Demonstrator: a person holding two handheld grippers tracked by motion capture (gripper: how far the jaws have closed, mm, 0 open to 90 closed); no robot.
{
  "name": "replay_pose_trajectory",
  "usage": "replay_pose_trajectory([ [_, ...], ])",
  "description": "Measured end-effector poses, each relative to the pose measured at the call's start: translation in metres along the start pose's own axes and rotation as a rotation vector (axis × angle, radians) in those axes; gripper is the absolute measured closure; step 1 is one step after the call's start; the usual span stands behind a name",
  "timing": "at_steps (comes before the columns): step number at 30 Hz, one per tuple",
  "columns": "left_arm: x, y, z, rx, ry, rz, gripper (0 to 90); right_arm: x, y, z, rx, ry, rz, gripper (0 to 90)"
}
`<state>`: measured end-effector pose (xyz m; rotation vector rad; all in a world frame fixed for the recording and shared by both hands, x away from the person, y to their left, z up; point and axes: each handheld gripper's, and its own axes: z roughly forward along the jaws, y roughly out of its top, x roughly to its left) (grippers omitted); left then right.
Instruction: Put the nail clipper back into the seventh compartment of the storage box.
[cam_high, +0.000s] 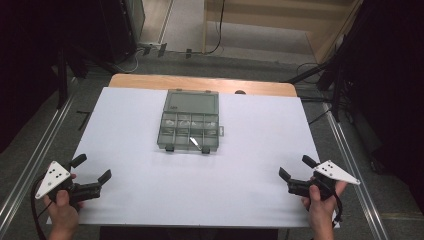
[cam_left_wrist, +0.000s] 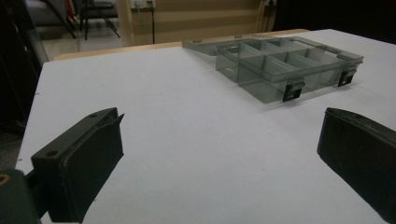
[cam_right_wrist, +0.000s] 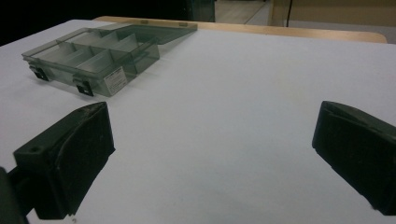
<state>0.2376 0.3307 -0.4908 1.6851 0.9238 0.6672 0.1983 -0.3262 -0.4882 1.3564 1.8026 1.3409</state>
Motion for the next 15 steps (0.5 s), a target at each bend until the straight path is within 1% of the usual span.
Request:
replay_pose_trajectory([
  [5,0.000,0.000,0.000,0.000,-0.001,0.000,0.0,-0.007,-0.005,-0.004,-0.009,-0.002,0.007,0.0],
  [9,0.000,0.000,0.000,0.000,-0.003,0.000,0.0,-0.014,-0.011,-0.007,-0.018,0.000,0.000,0.0],
  [10,0.000,0.000,0.000,0.000,-0.003,0.001,0.0,-0.015,-0.012,-0.007,-0.021,0.006,0.002,0.0],
  [15,0.000,0.000,0.000,0.001,-0.004,0.000,0.0,-0.023,-0.017,-0.010,-0.029,-0.004,0.019,0.0],
])
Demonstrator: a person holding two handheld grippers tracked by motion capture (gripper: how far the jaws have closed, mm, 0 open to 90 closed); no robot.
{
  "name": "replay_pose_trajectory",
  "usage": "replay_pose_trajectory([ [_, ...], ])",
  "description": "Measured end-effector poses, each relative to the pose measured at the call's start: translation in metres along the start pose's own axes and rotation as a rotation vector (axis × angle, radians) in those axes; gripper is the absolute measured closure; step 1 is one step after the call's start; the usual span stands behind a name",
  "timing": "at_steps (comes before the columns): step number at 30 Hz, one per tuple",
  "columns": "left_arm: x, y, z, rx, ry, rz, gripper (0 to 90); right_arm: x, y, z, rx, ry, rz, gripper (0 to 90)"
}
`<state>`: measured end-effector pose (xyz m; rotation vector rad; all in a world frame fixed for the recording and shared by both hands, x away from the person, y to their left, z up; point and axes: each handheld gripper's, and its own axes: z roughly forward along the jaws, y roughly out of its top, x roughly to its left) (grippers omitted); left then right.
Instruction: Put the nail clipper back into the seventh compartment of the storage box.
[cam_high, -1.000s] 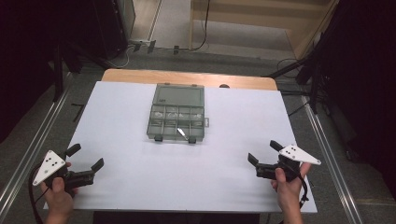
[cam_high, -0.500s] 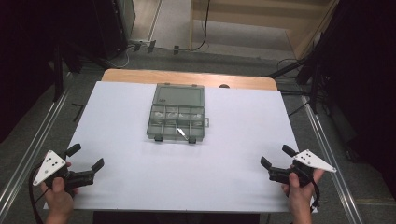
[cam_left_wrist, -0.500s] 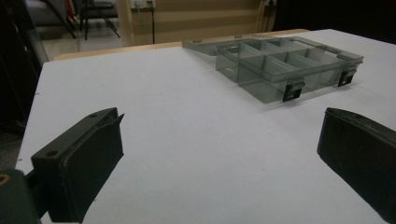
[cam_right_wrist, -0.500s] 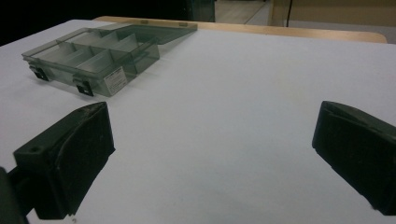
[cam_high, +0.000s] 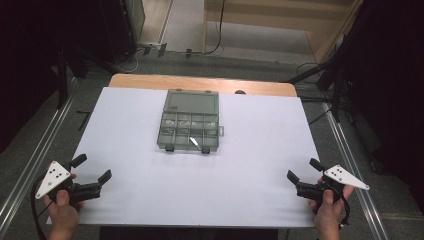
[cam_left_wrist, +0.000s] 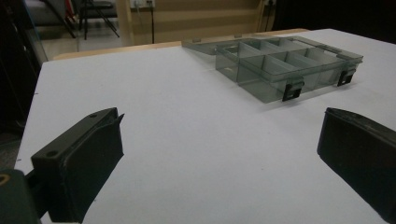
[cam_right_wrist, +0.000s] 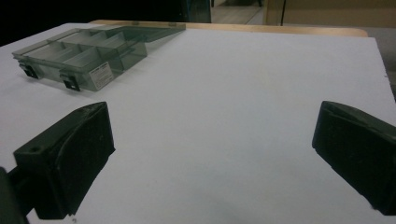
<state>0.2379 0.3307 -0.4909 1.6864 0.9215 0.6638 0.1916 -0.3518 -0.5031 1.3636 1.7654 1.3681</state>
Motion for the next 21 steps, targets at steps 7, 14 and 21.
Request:
replay_pose_trajectory([
  [7,0.000,0.000,0.000,0.000,-0.002,0.000,0.0,-0.011,-0.005,-0.005,0.000,-0.016,0.021,1.3],
  [14,0.000,0.000,0.000,-0.001,-0.002,-0.001,0.0,-0.021,-0.009,-0.010,-0.031,-0.017,0.072,1.8],
  [21,0.000,0.000,0.000,-0.001,-0.004,-0.002,0.0,-0.021,-0.011,-0.008,-0.024,-0.022,0.077,1.8],
])
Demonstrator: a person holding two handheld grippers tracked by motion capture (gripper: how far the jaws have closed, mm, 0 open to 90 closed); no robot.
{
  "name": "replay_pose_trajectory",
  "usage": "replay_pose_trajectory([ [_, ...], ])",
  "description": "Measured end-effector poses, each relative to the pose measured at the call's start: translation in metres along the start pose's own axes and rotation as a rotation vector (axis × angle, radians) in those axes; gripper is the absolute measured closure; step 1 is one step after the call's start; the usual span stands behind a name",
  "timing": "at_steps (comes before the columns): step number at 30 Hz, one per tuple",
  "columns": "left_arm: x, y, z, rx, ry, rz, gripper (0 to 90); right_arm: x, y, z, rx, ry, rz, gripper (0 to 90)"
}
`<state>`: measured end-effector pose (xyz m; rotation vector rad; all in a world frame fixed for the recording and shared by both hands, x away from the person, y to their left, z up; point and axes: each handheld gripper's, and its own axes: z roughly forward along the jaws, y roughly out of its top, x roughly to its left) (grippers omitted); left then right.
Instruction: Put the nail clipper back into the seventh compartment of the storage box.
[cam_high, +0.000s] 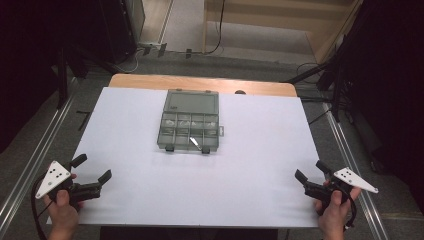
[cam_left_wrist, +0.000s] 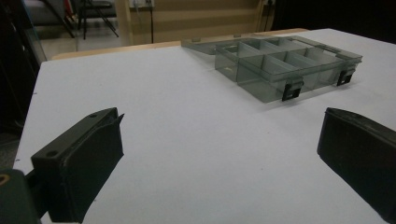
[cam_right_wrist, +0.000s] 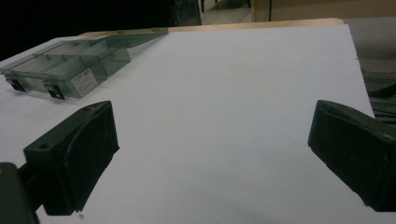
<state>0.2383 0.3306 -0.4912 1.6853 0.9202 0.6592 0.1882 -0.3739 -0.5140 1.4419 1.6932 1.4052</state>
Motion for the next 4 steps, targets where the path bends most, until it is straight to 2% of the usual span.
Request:
replay_pose_trajectory([
  [4,0.0000,0.0000,0.0005,0.003,-0.004,0.000,0.0,0.0004,0.0002,0.0003,0.003,-0.009,0.003,0.9],
])
